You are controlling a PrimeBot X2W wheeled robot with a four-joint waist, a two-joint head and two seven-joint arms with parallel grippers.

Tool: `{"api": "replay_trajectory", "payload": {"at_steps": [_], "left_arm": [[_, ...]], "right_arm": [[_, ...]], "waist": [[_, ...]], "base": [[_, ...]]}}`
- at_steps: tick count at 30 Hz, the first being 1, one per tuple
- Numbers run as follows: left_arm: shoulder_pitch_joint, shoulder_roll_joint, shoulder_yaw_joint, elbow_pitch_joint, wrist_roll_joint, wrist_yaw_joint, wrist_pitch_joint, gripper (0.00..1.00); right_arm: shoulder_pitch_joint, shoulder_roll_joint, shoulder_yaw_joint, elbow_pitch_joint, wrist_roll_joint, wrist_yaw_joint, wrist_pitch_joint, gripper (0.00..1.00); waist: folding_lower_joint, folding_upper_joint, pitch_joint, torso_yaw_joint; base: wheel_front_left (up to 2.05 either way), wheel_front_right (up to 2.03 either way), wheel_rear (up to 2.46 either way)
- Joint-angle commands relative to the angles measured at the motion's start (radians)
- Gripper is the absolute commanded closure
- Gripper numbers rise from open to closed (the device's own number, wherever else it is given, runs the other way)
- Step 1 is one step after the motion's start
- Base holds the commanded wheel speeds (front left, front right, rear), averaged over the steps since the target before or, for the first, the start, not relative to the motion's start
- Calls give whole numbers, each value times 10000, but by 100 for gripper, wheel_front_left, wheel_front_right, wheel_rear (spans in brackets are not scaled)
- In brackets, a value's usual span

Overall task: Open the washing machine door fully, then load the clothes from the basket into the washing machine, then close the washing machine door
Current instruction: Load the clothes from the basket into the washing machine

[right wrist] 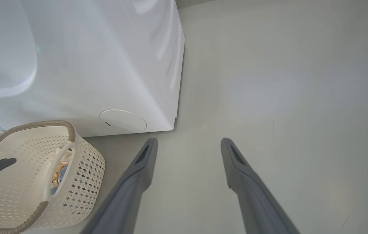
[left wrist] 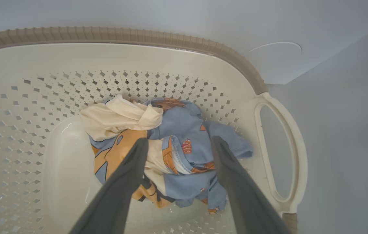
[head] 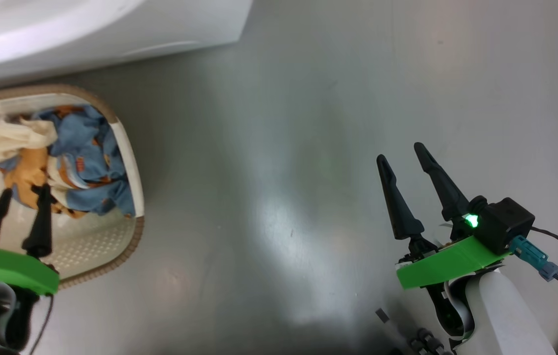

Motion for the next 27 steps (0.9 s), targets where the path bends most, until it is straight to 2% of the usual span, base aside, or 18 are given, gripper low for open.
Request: {"api": "replay_trajectory", "payload": {"at_steps": [1, 8, 15, 21, 27], "left_arm": [[-142, 569, 96, 170, -216, -15, -65, 0], [-1104, 1489, -1036, 1103, -1503, -15, -65, 0], [-1693, 2113, -1988, 2042, -2534, -15, 102, 0], [-2154, 2676, -2849, 2230, -3667, -15, 524, 0], [-2582, 3232, -3255, 2782, -4144, -15, 773, 0]], "right_arm": [[103, 30, 279, -240, 193, 62, -48, 0], [-39, 30, 377, -404, 367, 62, -48, 0], [-12, 30, 431, -492, 518, 62, -48, 0], [45, 30, 512, -562, 668, 62, -48, 0], [59, 30, 626, -642, 936, 62, -48, 0]], "waist": [[-1, 0, 550, -333], [-1, 0, 1243, -594], [-1, 0, 1596, -820], [-1, 0, 1930, -1021], [-1, 0, 2243, -1375]], "base": [[0, 0, 0], [0, 0, 0], [0, 0, 0], [0, 0, 0], [0, 0, 0]]}}
